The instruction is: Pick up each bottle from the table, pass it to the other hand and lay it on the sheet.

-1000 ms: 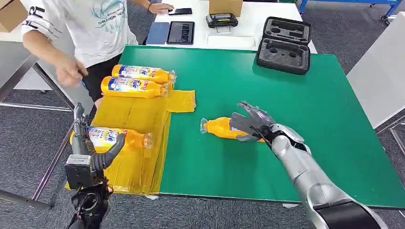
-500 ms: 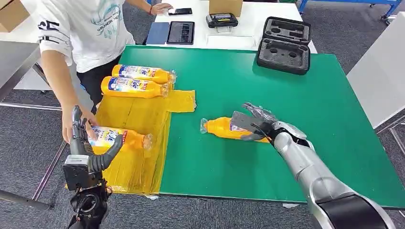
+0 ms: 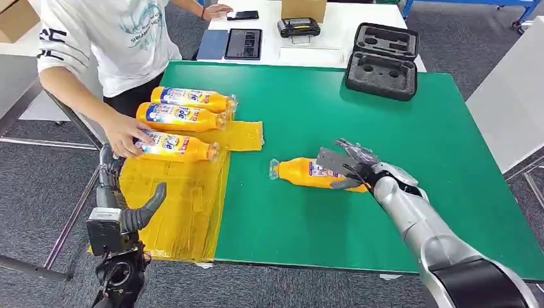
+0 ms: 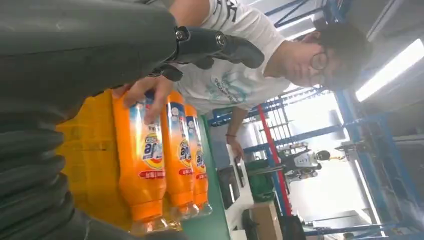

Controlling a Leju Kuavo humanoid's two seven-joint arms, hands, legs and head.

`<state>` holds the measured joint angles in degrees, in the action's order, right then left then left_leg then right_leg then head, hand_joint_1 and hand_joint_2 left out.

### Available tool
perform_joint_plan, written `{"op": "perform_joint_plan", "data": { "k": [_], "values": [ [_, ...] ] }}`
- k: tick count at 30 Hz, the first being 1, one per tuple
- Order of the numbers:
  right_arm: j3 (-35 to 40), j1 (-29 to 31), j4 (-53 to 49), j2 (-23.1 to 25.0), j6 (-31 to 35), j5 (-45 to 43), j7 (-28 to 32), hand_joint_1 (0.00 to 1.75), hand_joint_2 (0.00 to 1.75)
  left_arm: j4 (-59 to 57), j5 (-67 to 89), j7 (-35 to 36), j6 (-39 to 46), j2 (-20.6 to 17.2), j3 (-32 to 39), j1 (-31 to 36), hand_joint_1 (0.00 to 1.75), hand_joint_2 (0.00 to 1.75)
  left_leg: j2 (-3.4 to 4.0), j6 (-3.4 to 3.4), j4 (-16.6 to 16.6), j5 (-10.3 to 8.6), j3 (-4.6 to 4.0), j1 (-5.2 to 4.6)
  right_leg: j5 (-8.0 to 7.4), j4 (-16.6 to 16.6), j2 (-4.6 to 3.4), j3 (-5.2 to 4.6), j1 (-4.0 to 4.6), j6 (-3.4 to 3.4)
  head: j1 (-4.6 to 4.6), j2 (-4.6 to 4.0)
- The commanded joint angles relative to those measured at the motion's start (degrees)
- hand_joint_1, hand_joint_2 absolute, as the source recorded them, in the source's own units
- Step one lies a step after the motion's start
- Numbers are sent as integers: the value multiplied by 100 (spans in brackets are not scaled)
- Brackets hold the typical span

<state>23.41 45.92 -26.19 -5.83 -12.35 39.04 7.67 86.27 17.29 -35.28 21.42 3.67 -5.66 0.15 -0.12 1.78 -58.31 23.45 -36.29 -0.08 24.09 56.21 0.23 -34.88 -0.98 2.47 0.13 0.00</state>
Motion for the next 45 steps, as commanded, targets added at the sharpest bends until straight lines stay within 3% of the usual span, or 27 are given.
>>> {"op": "perform_joint_plan", "data": {
  "k": [1, 20, 21, 22, 23, 24, 36, 45],
  "values": [
    [194, 216, 698, -12, -126, 14, -176, 0, 175, -491, -23, 30, -35, -52, -8, 261, 0, 175, -4, -9, 6, 8, 27, 3, 9, -5, 3, 28, 4, -10, 0, 0],
    [251, 40, 854, -184, -252, 135, -404, 0, 175, -878, -236, 2, -60, -66, -104, 547, 0, 175, -8, -7, 5, 3, 20, 4, 6, -7, 9, 22, 5, -8, -4, 0],
    [252, 31, 847, -190, -258, 138, -392, 12, 175, -880, -240, 0, -64, -71, -110, 546, 0, 175, -12, -16, 8, 16, 56, 11, 19, -11, 12, 60, 12, -19, 0, 0],
    [271, 13, 834, -209, -276, 162, -366, 96, 175, -883, -243, 0, -64, -74, -125, 544, 0, 175, -12, -9, 7, 6, 30, 6, 9, -10, 13, 34, 7, -10, 0, 0],
    [272, 3, 832, -219, -282, 167, -345, 145, 175, -885, -240, 0, -61, -70, -135, 544, 0, 175, -12, -13, 6, 12, 42, 9, 15, -9, 12, 46, 9, -15, -2, 0],
    [277, -2, 835, -220, -296, 169, -339, 168, 175, -885, -239, 0, -61, -67, -139, 543, 0, 175, -7, -5, 5, 2, 15, 3, 4, -6, 8, 16, 3, -5, -2, 0],
    [215, -119, 828, -283, -162, 139, -248, 175, 175, -990, -281, -40, -96, -20, -149, 573, 0, 175, -8, -10, 4, 10, 37, 8, 11, -9, 9, 39, 8, -11, 0, 0],
    [-56, -274, 597, -140, 350, -32, 56, 175, 175, -862, -271, 39, -186, -29, -61, 475, 0, 175, 3, -5, 4, 3, 17, 5, 2, -7, -1, 15, 5, -6, -2, 0]
  ]
}}
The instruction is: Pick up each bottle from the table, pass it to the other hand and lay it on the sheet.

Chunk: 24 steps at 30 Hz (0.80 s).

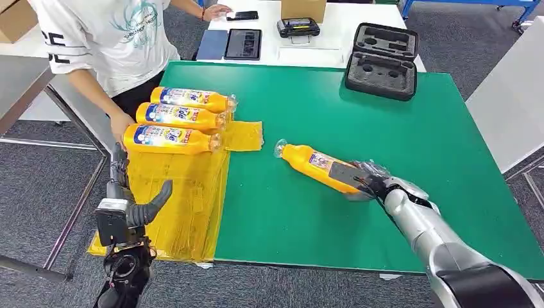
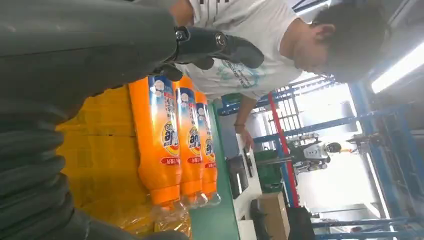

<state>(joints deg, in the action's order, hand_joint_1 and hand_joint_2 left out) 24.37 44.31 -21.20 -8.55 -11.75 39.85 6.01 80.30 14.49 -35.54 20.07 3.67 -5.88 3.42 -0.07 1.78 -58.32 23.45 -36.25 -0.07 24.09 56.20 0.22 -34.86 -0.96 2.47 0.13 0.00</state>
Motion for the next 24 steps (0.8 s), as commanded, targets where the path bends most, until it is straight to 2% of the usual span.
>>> {"op": "perform_joint_plan", "data": {
  "k": [1, 3, 6, 9, 11, 13, 20, 21, 24],
  "values": [
    [-152, -113, 99, 131, 290, -113, 222, 175, 175, -265, 9, 65, -50, -29, -39, 148, 0, 175, -1, -10, 6, 10, 29, 7, 8, -8, 0, 30, 7, -11, 0, 0],
    [-152, -113, 99, 131, 290, -113, 222, 175, 175, -265, 9, 65, -50, -29, -39, 148, 0, 175, -2, -5, 4, 3, 11, 2, 3, -4, -1, 12, 3, -6, -2, 0],
    [-419, -243, -261, 210, 703, -328, 789, 175, 175, -188, 2, 133, -150, -32, 66, 60, 0, 175, -1, -5, 5, 2, 11, 3, 1, -5, -3, 11, 4, -6, -2, 0],
    [-607, -358, -630, 339, 892, -491, 1005, 175, 175, -88, 25, 141, -169, 0, 151, -37, 0, 175, 10, -11, 3, 12, 24, 4, 8, -1, -12, 21, 5, -12, 0, 0],
    [-834, -652, -1185, 446, 1071, -686, 1261, 175, 175, 83, 4, 170, -209, 34, 246, -160, 0, 175, 7, -6, 3, 7, 4, 3, 1, -1, -14, 5, 4, -7, 0, 0],
    [-1009, -889, -1559, 514, 1190, -841, 1395, 175, 175, 148, -24, 189, -266, 56, 300, -210, 0, 175, 12, -10, 4, 16, 22, 7, 8, -2, -20, 21, 7, -11, -2, 0],
    [-1418, -1423, -2224, 646, 1354, -1158, 1917, 175, 175, 151, -413, 264, -717, 96, 411, -205, 0, 175, -7, -7, 2, 7, 6, 7, 9, -3, 1, 11, 7, -8, -2, 0],
    [-1419, -1441, -2233, 654, 1359, -1157, 1925, 175, 175, 142, -418, 262, -722, 97, 415, -210, 0, 175, -2, -15, -2, 24, 40, 13, 23, -2, -3, 45, 13, -17, 0, 0],
    [-1476, -1464, -2281, 682, 1365, -1190, 1981, 175, 175, 136, -604, 263, -924, 105, 419, -222, 0, 175, -7, -5, 4, 5, 0, 3, 7, -2, 5, 6, 2, -6, -2, 0]
  ]
}}
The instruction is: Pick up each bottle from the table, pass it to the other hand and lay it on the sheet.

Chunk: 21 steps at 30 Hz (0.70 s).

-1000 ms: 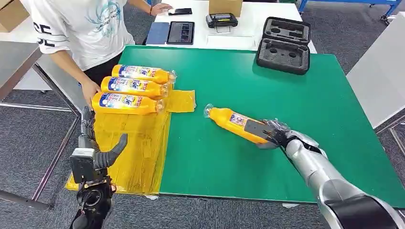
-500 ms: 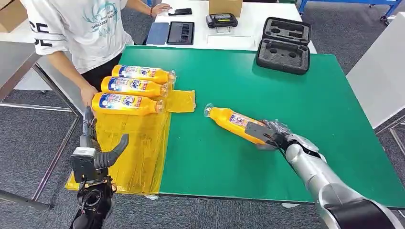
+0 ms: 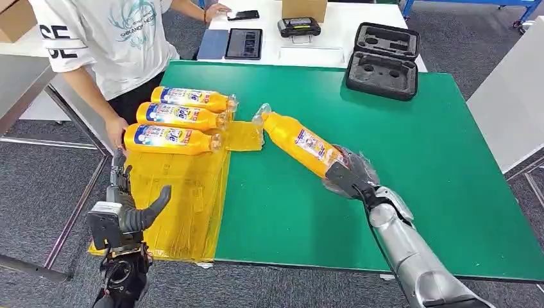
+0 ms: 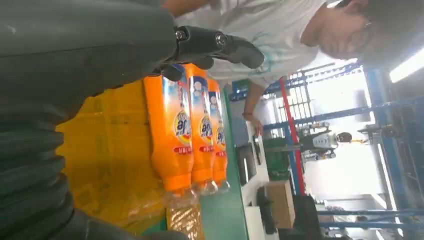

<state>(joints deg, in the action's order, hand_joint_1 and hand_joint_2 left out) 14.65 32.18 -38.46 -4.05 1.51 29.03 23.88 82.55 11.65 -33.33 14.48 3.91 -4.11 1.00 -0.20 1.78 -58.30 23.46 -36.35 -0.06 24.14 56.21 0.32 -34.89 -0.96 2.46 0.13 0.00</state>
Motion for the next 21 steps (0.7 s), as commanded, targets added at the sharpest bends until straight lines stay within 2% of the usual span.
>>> {"op": "perform_joint_plan", "data": {
  "k": [1, 2, 3, 5, 8, 11, 12, 16, 21],
  "values": [
    [-581, -316, -638, 290, 23, -168, 353, 175, 175, -109, -902, 164, -1019, 53, 253, -1, 0, 175, 5, -7, 2, 9, 22, 2, 7, -2, -5, 21, 2, -8, -2, 0],
    [-611, -396, -725, 337, 26, -184, 444, 175, 175, -167, -1125, 219, -1385, 27, 240, -7, 0, 175, 8, -7, 2, 8, 20, 2, 5, -3, -8, 17, 2, -8, 0, 0],
    [-644, -485, -827, 416, -51, -192, 530, 175, 175, -288, -1704, 360, -2214, 1, 211, 9, 0, 175, 4, -6, 3, 5, 14, 2, 2, -5, -4, 13, 3, -6, 0, 0],
    [-609, -588, -908, 560, -171, -216, 711, 175, 175, -581, -2290, 591, -3345, -95, 90, 85, 0, 175, 6, -8, 6, 6, 18, 2, 3, -6, -7, 16, 2, -8, 0, 0],
    [-337, -667, -853, 787, -523, -223, 975, 175, 175, -1129, -2257, 710, -4083, -131, -254, 379, 0, 175, 6, -9, 9, 5, 23, 1, 3, -7, -5, 20, 2, -9, 0, 0],
    [-185, -690, -692, 968, -529, -227, 1030, 175, 175, -1453, -2106, 625, -4106, -42, -380, 541, 0, 175, 2, -9, 9, 5, 28, 2, 5, -7, -3, 22, 3, -9, 0, 0],
    [-185, -690, -692, 968, -529, -227, 1030, 175, 175, -1453, -2106, 625, -4106, -42, -380, 541, 0, 175, 6, -20, 12, 18, 63, 9, 17, -9, -7, 55, 11, -21, -2, 0],
    [259, -647, -473, 1168, -976, -245, 1309, 175, 175, -1779, -2139, 711, -4847, -96, -873, 782, 0, 175, -1, -8, 4, 5, 24, 10, 6, -4, 1, 19, 10, -9, 0, 0],
    [420, -672, -435, 1233, -937, -261, 1317, 175, 175, -1952, -2124, 709, -4831, -60, -1006, 944, 0, 175, 0, -10, 5, 9, 35, 14, 10, -6, 0, 32, 13, -12, 0, 0]
  ]
}}
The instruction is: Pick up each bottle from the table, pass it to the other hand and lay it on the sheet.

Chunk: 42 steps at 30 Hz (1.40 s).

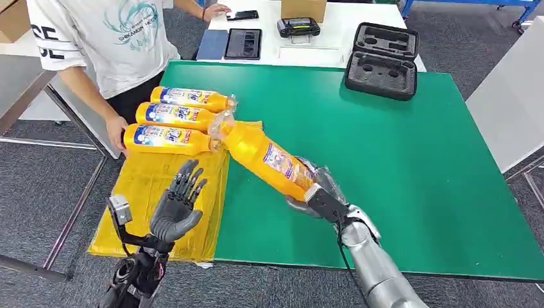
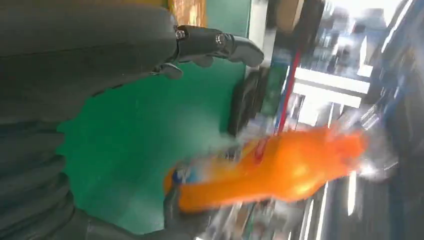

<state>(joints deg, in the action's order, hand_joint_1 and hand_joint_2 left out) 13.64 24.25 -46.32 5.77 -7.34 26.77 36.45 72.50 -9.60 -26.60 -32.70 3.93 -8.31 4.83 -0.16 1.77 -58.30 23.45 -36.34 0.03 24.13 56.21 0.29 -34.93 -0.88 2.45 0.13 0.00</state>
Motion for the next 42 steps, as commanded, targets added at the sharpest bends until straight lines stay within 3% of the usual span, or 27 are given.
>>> {"op": "perform_joint_plan", "data": {
  "k": [1, 6, 7, 13, 17, 18, 19, 42],
  "values": [
    [522, 122, 348, 236, -50, -46, 63, 175, 175, -940, -6, 30, -116, -74, -586, 555, 0, 175, -5, -9, 6, 8, 30, 3, 10, -5, 5, 32, 3, -10, -2, 0],
    [657, 49, 348, 297, -428, -267, 171, 175, 175, -1070, 53, 32, -195, -81, -784, 741, 0, 175, -3, -13, 5, 16, 46, 6, 16, -6, 2, 47, 7, -15, 0, 0],
    [729, 9, 358, 334, -476, -268, 189, 175, 175, -1126, 48, 36, -194, -49, -814, 811, 0, 175, -5, -7, 3, 5, 18, 3, 6, -4, 5, 20, 3, -8, -2, 0],
    [1356, -31, 685, 458, -616, -369, 296, 175, 175, -1564, -320, -48, -551, -41, -995, 1099, 0, 175, -4, -14, 9, 14, 47, 7, 14, -8, 2, 47, 8, -16, -2, 0],
    [1685, -2, 872, 424, -645, -355, 282, 175, 175, -1605, -588, -103, -673, -21, -984, 1169, 0, 175, -4, -6, 5, 5, 20, 8, 5, -6, 3, 21, 9, -7, 0, 0],
    [1739, -6, 906, 413, -650, -339, 287, 175, 175, -1608, -601, -93, -648, -31, -977, 1188, 0, 175, -4, -13, 6, 18, 54, 13, 17, -9, 3, 56, 15, -16, 0, 0],
    [1777, -7, 924, 405, -637, -326, 297, 175, 175, -1621, -640, -93, -637, -28, -955, 1198, 0, 175, -5, -7, 5, 7, 25, 8, 8, -6, 5, 27, 9, -8, -2, 0],
    [1851, 5, 1110, 319, -689, -457, 355, 175, 175, -1517, -1056, -341, -856, -34, -694, 1135, 0, 175, -10, -10, 2, 10, 30, 12, 11, -7, 10, 35, 13, -11, 0, 0]
  ]
}}
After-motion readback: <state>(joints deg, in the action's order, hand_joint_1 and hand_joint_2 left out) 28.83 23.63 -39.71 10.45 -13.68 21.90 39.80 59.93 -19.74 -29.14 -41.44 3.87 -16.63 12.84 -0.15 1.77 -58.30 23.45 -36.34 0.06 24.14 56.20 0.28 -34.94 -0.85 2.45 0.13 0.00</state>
